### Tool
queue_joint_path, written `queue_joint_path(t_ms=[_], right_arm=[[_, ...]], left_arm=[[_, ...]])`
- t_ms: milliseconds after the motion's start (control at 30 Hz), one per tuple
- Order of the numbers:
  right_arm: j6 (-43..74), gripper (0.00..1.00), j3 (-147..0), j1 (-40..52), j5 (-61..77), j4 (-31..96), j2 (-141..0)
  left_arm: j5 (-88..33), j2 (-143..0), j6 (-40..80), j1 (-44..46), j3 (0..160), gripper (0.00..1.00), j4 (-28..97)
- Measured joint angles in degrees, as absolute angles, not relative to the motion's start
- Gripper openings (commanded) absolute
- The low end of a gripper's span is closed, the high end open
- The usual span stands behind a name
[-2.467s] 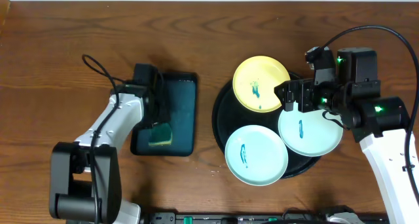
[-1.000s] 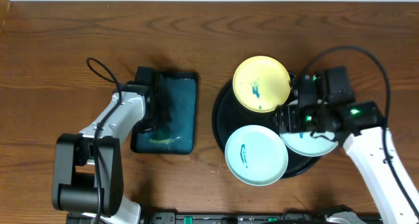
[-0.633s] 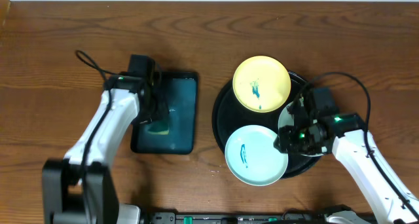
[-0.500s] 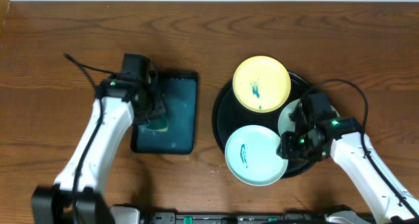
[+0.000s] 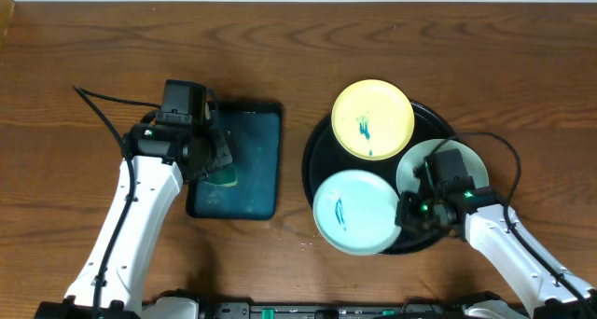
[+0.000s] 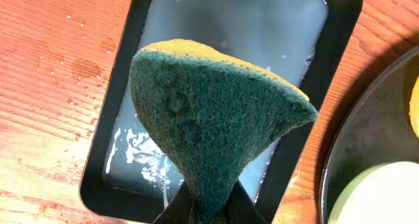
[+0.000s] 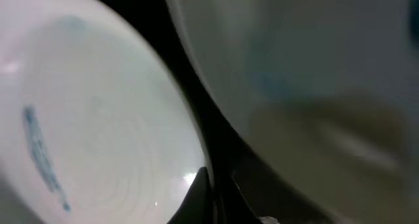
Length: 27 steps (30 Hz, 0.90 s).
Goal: Clean dirty plates on tray and stack at the side
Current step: 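Carry the sponge with the left gripper onto the held pale green plate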
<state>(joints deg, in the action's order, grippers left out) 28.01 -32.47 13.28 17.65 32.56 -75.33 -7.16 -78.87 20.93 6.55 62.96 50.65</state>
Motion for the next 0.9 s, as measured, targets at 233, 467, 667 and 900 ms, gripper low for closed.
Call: queue_joint_path(t_ms=[233,467,667,900], right_arm=[[28.16,0.01,-32.45,13.28,13.56,23.44,-75.33],[28.16,0.01,-32.47,13.28,10.20,23.09,-75.33],[28.08,0.01,-32.45,14.98,10.46,23.68,-76.16],[28.25,0.01,-32.51,16.99,10.59,21.87,-80.31]], left_arm=[[-7.16,-78.87,20.71,6.55,62.96,0.08,50.65],[-10.13,-78.87,20.69,7.73,62.96,0.08,49.47],[-11.90,-79.02,21.08,14.33,62.96,0.07,46.63],[-12.29,-83.07,24.51,23.88,62.96,0.08,42.26]])
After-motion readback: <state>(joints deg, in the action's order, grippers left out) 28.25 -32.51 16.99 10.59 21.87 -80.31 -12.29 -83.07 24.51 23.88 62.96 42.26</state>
